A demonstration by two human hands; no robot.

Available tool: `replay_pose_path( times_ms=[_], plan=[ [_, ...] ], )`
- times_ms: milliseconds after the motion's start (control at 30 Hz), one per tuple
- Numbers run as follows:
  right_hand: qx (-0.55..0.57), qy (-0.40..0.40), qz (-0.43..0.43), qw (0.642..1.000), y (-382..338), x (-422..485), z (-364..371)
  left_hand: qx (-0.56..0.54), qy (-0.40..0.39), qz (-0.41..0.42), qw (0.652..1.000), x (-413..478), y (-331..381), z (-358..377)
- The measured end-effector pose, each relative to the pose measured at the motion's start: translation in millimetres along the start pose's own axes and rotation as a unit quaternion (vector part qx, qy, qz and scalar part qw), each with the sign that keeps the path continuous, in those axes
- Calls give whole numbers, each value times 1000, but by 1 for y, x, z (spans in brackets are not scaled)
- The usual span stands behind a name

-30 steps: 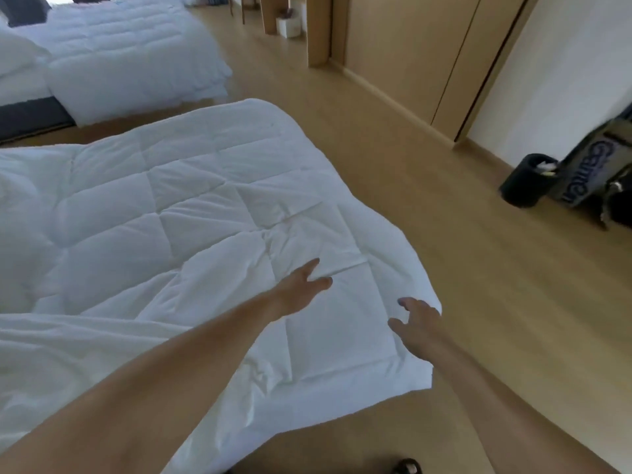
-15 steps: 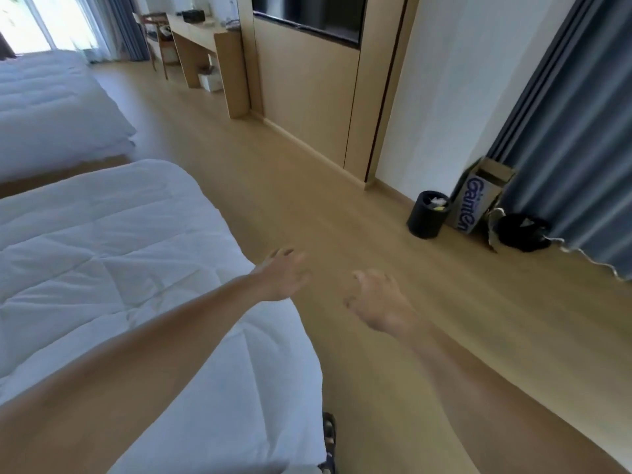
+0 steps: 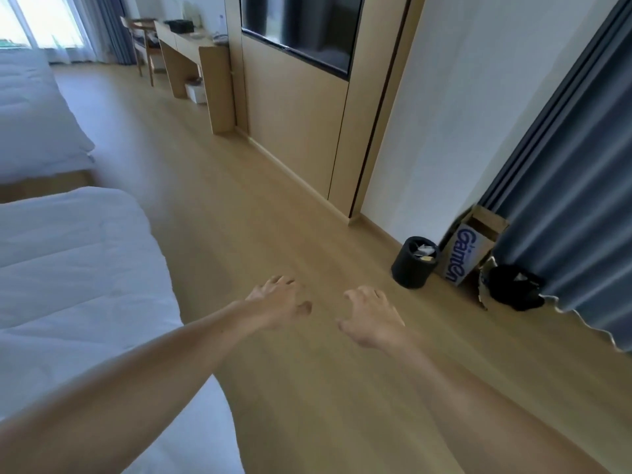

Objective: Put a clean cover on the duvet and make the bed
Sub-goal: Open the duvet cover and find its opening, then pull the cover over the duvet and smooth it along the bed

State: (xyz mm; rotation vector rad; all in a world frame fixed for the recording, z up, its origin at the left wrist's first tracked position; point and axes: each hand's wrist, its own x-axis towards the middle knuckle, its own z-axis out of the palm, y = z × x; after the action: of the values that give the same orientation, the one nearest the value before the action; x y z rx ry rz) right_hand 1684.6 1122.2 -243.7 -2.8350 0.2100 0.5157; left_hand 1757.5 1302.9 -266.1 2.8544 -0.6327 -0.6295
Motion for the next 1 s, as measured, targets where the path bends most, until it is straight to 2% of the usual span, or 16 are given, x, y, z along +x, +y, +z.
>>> replay_pose_path(
  times_ms=[200, 500, 800, 1000],
  plan=[
    [-11, -14, -57, 998, -7, 130, -38, 11, 9, -40, 999, 102, -23, -46],
    [-66, -58, -158, 983, -38, 332, -81, -36, 13, -174, 984, 231, -78, -109],
    [-120, -111, -272, 948, -151, 500, -110, -98, 44, -293, 950, 314, -198, -167],
    [-137, -131, -284, 940, -249, 602, -110, -117, 7, -333, 936, 366, -318, -183]
  ],
)
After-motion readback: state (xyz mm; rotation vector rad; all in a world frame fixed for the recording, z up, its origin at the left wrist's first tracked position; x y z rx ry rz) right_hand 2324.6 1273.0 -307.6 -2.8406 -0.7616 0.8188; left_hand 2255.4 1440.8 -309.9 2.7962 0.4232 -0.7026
